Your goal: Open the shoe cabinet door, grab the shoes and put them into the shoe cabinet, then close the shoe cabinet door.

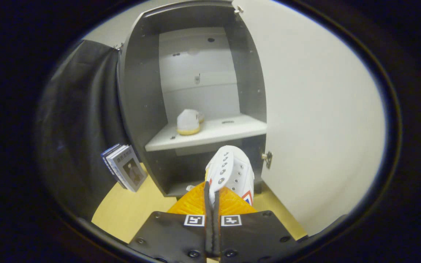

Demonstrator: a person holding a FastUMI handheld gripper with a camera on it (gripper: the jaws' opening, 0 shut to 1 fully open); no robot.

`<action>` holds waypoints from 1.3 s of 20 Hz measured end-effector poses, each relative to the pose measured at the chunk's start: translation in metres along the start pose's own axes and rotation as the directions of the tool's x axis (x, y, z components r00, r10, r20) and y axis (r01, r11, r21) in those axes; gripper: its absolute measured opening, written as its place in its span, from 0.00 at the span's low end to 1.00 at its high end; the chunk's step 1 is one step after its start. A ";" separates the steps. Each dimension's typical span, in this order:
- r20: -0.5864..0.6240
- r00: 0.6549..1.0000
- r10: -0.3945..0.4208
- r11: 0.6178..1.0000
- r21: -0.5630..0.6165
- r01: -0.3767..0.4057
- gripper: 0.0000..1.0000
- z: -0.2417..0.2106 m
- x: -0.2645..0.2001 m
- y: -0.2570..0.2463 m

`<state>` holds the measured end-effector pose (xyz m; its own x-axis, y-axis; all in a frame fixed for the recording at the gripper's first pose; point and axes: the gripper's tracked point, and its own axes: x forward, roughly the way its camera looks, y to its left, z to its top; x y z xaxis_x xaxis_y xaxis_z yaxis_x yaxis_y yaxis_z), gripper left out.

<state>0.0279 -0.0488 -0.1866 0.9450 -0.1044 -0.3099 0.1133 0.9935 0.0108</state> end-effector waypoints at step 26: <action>0.113 0.994 0.011 0.992 -0.126 0.003 0.03 0.150 0.224 0.005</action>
<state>0.2859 -0.0743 -0.1136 0.9748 -0.0975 -0.2005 0.0764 0.9910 -0.1102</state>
